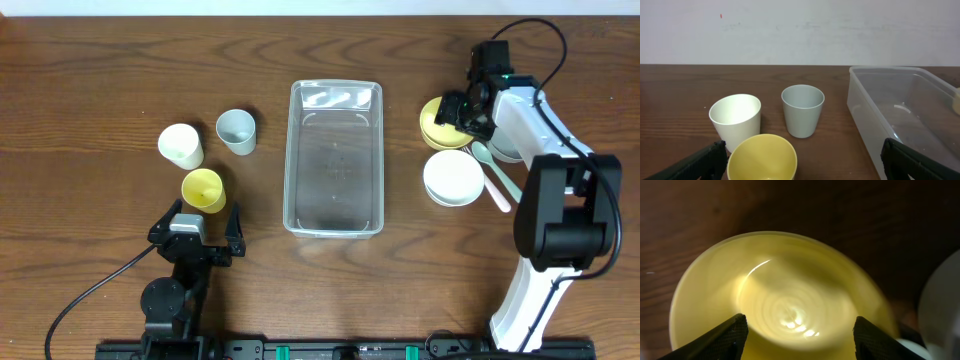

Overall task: Pack container
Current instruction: 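Reach the right gripper to the yellow bowl and grasp its rim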

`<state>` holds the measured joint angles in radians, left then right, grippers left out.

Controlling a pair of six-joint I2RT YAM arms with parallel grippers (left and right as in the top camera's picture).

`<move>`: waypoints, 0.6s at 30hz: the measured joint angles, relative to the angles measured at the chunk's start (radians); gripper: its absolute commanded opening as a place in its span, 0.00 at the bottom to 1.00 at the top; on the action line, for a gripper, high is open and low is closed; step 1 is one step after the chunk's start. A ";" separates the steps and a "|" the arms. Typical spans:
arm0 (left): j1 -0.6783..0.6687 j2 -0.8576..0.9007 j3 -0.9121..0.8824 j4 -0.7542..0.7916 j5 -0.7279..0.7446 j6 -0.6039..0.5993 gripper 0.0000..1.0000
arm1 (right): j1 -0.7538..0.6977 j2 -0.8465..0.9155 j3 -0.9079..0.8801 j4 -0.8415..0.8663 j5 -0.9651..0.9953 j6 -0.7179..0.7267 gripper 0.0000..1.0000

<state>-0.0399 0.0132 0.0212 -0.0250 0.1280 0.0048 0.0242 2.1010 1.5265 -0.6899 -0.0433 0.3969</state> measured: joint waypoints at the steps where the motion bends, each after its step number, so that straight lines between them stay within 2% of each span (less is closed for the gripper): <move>1: 0.000 0.000 0.000 0.000 0.000 0.000 0.98 | 0.000 0.008 0.000 0.000 0.002 0.005 0.70; 11: 0.000 0.000 0.000 0.000 0.000 0.000 0.98 | 0.000 0.027 0.004 0.012 0.010 0.011 0.71; 18: 0.000 0.000 0.000 0.000 0.000 0.000 0.98 | 0.000 0.021 0.071 -0.070 -0.028 -0.014 0.73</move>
<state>-0.0399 0.0132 0.0212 -0.0250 0.1280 0.0048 0.0242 2.1223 1.5970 -0.7601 -0.0715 0.3824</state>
